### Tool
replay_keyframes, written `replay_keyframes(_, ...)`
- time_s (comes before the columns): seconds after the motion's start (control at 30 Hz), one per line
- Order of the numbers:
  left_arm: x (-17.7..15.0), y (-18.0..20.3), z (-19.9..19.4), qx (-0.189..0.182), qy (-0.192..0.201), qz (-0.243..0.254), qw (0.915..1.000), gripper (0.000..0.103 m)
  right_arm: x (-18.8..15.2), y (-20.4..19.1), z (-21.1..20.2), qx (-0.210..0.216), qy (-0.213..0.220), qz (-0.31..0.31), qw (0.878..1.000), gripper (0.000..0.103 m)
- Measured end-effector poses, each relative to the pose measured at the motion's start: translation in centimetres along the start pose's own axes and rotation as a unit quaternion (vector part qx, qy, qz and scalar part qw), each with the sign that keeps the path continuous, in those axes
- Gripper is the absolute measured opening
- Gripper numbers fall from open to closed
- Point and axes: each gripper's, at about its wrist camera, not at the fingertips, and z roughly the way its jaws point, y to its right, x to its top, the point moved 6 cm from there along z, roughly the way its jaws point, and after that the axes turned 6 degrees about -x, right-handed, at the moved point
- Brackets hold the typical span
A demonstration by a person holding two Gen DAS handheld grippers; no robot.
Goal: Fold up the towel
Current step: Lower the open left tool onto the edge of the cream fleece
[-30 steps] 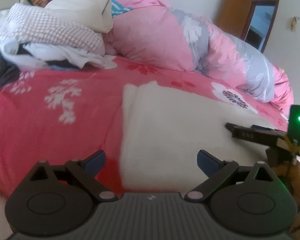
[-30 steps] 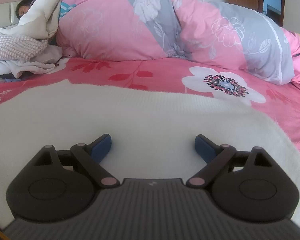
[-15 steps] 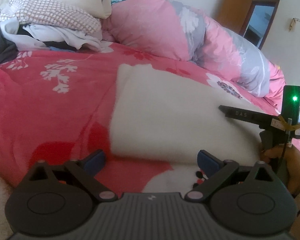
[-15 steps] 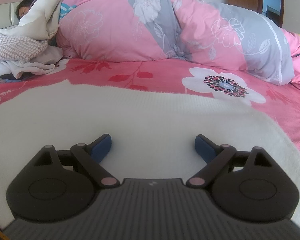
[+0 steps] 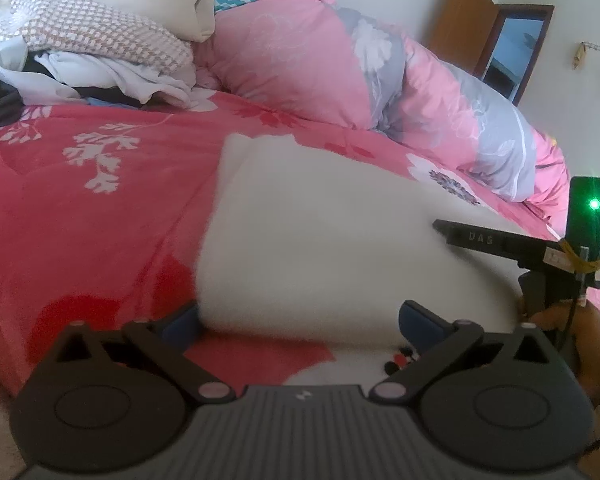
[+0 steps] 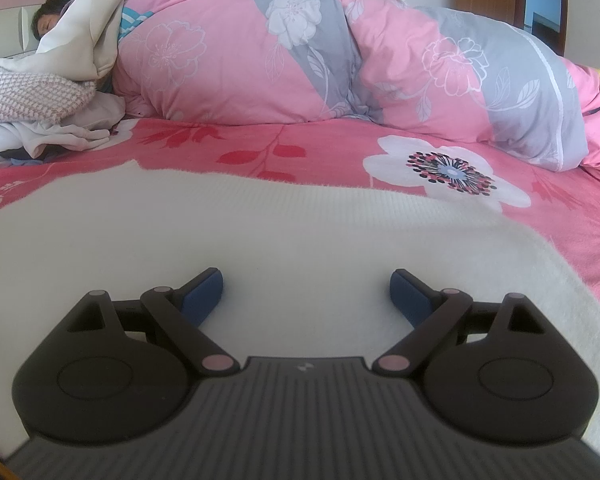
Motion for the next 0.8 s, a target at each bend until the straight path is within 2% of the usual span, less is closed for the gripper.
replay_keyframes(0.53, 0.1, -0.3, 0.2, -0.012, 0.014, -0.013, 0.9998, 0.103, 0.1, 0.0, 0.0, 0.0, 0.001, -0.001, 1.0, 0.091)
replay_keyframes(0.8, -0.1, -1.1, -0.8, -0.048, 0.033, -0.066, 0.9961, 0.103, 0.1, 0.1, 0.0, 0.0, 0.002, -0.001, 1.0, 0.091)
